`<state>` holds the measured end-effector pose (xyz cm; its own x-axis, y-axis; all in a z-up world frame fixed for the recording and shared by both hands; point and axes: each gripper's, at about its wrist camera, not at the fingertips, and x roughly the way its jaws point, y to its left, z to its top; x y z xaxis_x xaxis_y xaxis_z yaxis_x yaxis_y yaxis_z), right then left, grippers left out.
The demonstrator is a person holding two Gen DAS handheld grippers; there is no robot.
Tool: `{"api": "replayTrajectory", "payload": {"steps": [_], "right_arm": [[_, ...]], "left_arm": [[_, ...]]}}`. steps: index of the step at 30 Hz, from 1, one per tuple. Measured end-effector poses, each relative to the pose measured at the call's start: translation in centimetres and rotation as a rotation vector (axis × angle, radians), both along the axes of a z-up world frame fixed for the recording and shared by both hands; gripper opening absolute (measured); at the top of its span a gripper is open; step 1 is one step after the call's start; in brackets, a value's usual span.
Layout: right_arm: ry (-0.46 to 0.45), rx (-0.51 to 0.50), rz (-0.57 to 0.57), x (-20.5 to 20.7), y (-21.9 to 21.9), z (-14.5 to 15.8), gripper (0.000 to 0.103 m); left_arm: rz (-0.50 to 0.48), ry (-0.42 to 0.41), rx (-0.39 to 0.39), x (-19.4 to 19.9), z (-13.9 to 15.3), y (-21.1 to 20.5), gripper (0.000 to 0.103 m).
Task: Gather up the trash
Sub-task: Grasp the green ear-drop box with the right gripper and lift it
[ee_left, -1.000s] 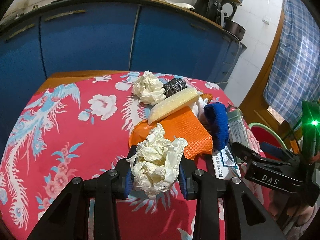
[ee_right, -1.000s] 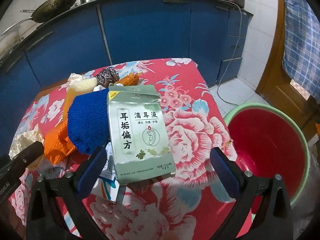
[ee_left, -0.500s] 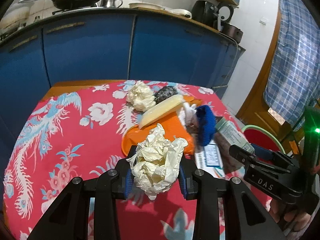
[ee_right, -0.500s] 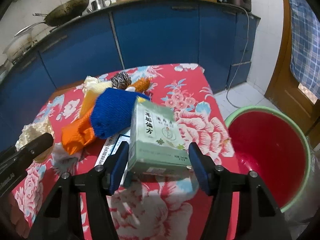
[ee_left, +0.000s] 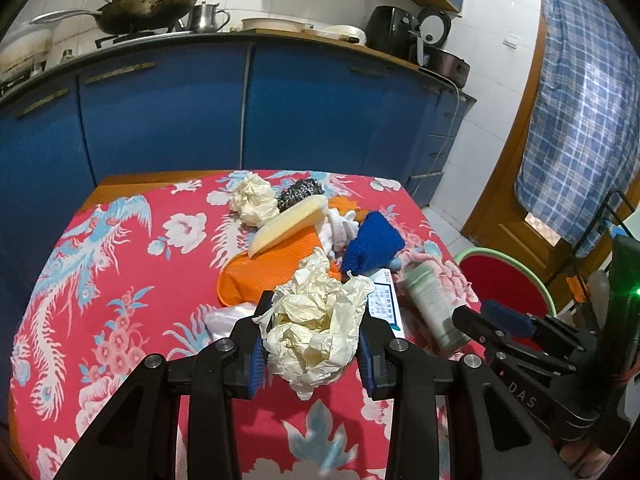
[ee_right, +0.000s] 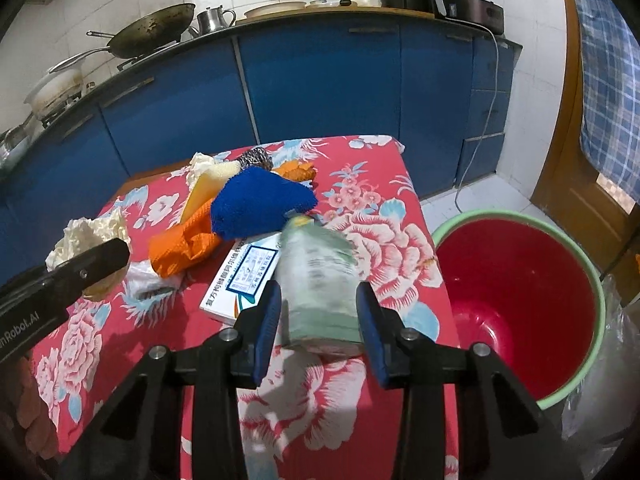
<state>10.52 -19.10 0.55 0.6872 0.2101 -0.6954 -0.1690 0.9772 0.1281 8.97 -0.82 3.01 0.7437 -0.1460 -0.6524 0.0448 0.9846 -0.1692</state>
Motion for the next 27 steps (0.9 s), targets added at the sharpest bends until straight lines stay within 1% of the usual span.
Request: {"api": "replayTrajectory", "payload": {"steps": [2,4,6,7,12,18,25,27], "right_arm": [[0.004,-0.005,0.004,0.0,-0.1,0.0,0.043],[0.009,-0.012,0.011,0.1,-0.1,0.0,0.051],[0.014,-0.018,0.006,0.1,-0.1,0.1,0.061],[0.019,-0.016,0.010,0.2,0.0,0.0,0.062],[0.070,0.008,0.027,0.9,0.6,-1.1,0.065],[0.128,0.012,0.008,2.0,1.1,-2.9,0.065],[0.164,-0.027,-0.006,2.6,1.9,-4.3,0.065],[0.148,-0.048,-0.016,2.6,2.0,-4.3,0.065]], "left_arm": [[-0.001,-0.001,0.002,0.0,0.0,-0.1,0.037],[0.000,0.000,0.001,0.0,0.0,-0.1,0.037],[0.004,0.005,-0.005,0.0,0.0,-0.2,0.037],[0.005,0.007,-0.007,0.0,-0.1,-0.1,0.037],[0.013,0.017,-0.012,0.0,-0.5,0.2,0.037],[0.024,0.029,-0.018,0.3,-1.2,0.8,0.037],[0.027,0.049,-0.026,0.6,-2.1,1.0,0.037],[0.029,0.053,-0.025,0.7,-2.2,1.0,0.037]]}}
